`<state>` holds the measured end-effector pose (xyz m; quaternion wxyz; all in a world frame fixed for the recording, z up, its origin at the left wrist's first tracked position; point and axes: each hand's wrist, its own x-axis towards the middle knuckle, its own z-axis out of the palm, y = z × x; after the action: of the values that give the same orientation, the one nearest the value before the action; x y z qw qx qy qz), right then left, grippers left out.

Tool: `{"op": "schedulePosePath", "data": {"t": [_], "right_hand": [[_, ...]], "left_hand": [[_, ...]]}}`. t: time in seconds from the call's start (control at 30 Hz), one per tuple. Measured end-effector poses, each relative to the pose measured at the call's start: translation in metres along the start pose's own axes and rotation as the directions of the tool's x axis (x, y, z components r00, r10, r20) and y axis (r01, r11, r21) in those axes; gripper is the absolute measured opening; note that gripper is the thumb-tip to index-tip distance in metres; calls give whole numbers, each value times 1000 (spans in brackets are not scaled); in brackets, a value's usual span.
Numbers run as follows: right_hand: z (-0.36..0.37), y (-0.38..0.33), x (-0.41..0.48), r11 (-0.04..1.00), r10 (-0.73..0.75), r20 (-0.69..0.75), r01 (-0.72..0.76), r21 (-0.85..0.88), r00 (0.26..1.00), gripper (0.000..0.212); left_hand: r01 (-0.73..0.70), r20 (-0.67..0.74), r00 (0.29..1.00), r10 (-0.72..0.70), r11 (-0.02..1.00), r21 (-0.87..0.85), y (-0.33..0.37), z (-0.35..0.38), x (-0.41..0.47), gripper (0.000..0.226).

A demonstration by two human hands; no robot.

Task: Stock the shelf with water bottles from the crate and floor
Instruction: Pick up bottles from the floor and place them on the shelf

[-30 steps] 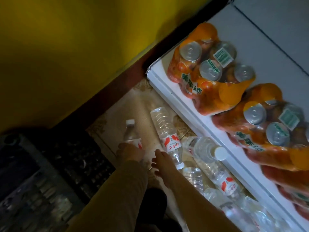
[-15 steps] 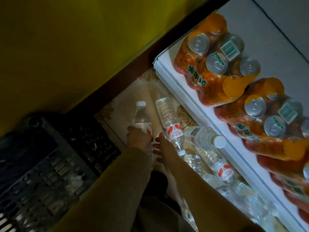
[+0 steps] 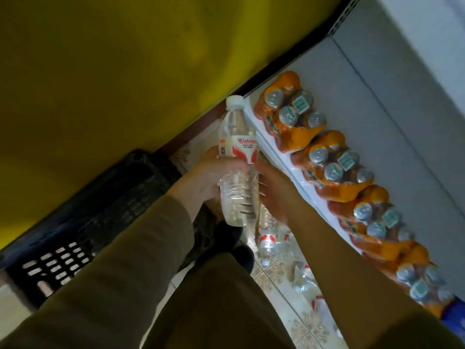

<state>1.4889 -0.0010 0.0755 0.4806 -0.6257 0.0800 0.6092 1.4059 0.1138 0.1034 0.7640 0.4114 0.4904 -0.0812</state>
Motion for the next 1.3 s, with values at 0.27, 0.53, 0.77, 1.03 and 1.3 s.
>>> {"op": "schedulePosePath", "data": {"t": [0.27,0.53,0.77,1.03,1.3], "right_hand": [[0,-68,-91,992,-89,293,112,-61,952,65],[17,-108,-144,942,-290,19,289,-168,957,45],[35,-139,-158,916,-375,148,341,212,915,55],[31,-156,-169,892,-366,234,269,363,901,69],[25,-165,-199,887,-376,68,380,-261,924,24]], "left_hand": [[-78,202,976,86,996,-48,55,7,-89,77],[-365,-11,931,365,931,-17,90,49,-139,35],[-503,-44,863,504,864,24,110,51,-166,46],[-481,149,872,466,873,83,119,66,-177,23],[-558,-162,767,621,770,310,103,83,-174,51]]}}
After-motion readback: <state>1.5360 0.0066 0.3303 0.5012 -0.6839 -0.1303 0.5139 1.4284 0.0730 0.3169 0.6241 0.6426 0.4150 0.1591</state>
